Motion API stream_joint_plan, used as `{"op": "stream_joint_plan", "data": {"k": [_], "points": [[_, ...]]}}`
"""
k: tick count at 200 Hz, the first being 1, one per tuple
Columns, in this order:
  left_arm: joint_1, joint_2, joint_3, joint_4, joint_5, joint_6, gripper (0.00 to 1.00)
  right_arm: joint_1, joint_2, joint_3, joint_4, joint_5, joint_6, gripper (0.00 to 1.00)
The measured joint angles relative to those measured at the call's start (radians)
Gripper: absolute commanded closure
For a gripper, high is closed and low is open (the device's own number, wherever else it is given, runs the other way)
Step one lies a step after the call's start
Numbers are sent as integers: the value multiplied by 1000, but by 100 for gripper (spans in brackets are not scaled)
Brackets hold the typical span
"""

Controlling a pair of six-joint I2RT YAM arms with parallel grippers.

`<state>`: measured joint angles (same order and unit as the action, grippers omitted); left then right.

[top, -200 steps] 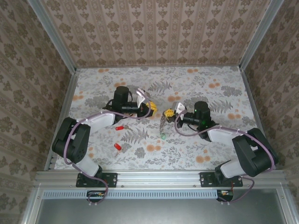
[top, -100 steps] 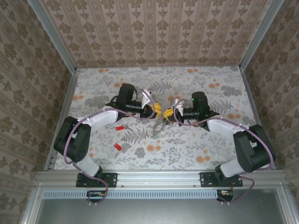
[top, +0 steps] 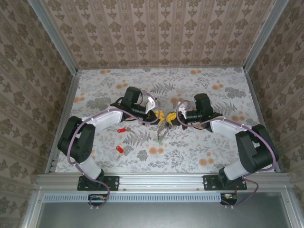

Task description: Put the keys on the keyring

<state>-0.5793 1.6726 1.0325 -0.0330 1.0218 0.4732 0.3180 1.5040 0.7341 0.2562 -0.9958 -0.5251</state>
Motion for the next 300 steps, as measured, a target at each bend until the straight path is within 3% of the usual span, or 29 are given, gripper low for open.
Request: {"op": "stream_joint_plan", "data": {"k": [47,126,163,176,222,249,300], "points": [[-21,37,70,-95,19,47,79,-9,-4,6,-34,-11,5,100],[-45,55,108,-171,21,98,79,-14,-30,-2,-80,-8,48,100],[-53,62,126,-200,12,120,90,-19,-32,-4,-80,-14,61,100],[-55,66,132,-204,0,128,100,-20,-32,-7,-80,-16,62,100],[-63,72,135,-206,-1,135,100,-20,-57,-32,-80,-12,64,100],[-70,71,121,-173,-5,127,80,-21,-74,-47,-74,-4,64,100],[-59,13,-12,29,-39,32,74,-12,-83,-75,-21,-4,64,100]]}}
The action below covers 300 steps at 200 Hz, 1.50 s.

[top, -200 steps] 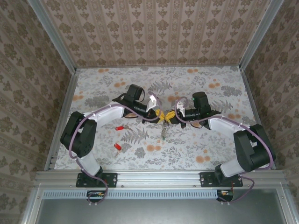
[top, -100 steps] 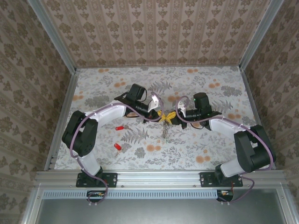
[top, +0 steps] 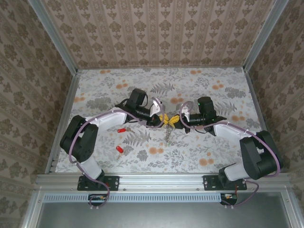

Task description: Put the keys on the keyring

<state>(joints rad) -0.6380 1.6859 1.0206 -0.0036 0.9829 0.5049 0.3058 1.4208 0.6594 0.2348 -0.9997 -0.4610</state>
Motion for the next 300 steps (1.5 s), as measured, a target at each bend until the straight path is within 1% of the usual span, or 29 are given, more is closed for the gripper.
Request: {"op": "stream_joint_plan", "data": {"k": [27,50,72,86,106,123,145,161,180,211,223,238,255,270,300], "points": [[7,0,-22,27,-4,-31,73,0,0,-12,34,2,9,100],[10,0,-31,57,-3,-56,72,0,2,-40,109,5,56,100],[11,3,-39,84,-2,-87,76,1,10,-45,139,13,100,100],[13,3,-39,87,-4,-103,76,3,10,-45,146,30,126,100],[27,-3,-73,145,-27,-153,70,14,3,-45,134,73,150,100],[61,-37,-149,230,-65,-232,68,34,-13,-45,114,104,153,100],[102,-100,-204,286,-114,-323,65,68,-45,-45,91,168,164,100],[106,-152,-213,322,-140,-372,64,88,-50,-41,91,224,183,100],[101,-220,-226,356,-168,-407,59,98,-44,-15,87,283,209,100],[92,-281,-235,352,-206,-418,57,105,6,71,81,342,238,100],[86,-283,-235,346,-224,-417,53,116,19,86,81,371,244,100],[74,-283,-235,329,-256,-411,52,138,28,87,82,412,254,100],[54,-280,-235,301,-296,-394,49,158,41,85,96,446,264,100],[38,-265,-235,269,-329,-369,48,169,51,79,112,455,282,100],[23,-222,-224,183,-360,-316,48,186,52,63,134,467,309,100]]}}
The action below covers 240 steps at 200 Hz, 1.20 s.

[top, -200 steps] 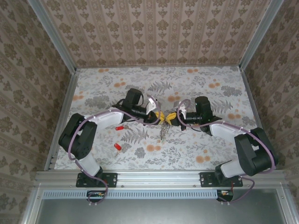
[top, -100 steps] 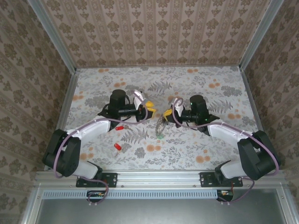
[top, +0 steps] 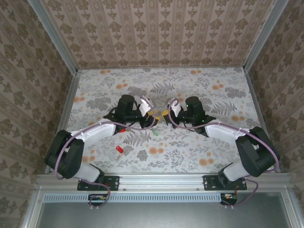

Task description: Put the keys on the keyring

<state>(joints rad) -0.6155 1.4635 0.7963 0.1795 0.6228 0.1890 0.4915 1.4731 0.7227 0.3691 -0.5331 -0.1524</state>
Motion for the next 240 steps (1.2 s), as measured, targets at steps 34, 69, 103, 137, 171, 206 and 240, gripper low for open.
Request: {"op": "stream_joint_plan", "data": {"k": [34,69,103,137,171,206,240], "points": [[-27,40,20,-105,-23,61,55,8,0,-20,-8,6,32,100],[-58,43,25,-189,-59,131,73,11,-12,-43,-55,6,60,100],[-70,48,60,-233,-92,197,84,10,-20,-47,-89,8,82,100],[-79,64,77,-247,-111,243,92,8,-23,-47,-89,26,106,100],[-89,66,79,-247,-127,269,100,8,-21,-47,-87,33,140,100],[-91,73,79,-247,-147,283,100,8,-1,-47,-80,32,156,100],[-92,80,79,-248,-156,291,100,8,15,-43,-80,29,157,100]]}}
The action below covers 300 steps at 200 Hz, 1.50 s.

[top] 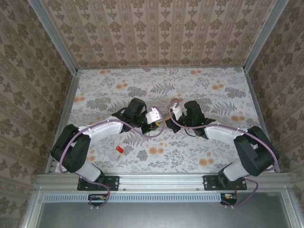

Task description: Put the keys on the keyring

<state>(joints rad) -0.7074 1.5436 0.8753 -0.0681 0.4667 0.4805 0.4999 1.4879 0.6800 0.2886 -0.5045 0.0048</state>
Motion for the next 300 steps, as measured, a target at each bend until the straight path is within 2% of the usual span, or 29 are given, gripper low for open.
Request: {"op": "stream_joint_plan", "data": {"k": [28,144,231,280,300], "points": [[0,0,0,0,-5,4,100,-2,10,15,-20,-11,-2,100],[-11,8,0,-1,-8,11,100,-6,33,125,-343,-34,-107,100],[5,8,2,17,-5,15,100,-5,33,61,-130,9,-5,100],[7,8,13,3,-8,39,100,-9,30,63,-137,0,-45,100],[6,8,18,-6,-8,48,100,-14,30,106,-221,-17,-84,100]]}}
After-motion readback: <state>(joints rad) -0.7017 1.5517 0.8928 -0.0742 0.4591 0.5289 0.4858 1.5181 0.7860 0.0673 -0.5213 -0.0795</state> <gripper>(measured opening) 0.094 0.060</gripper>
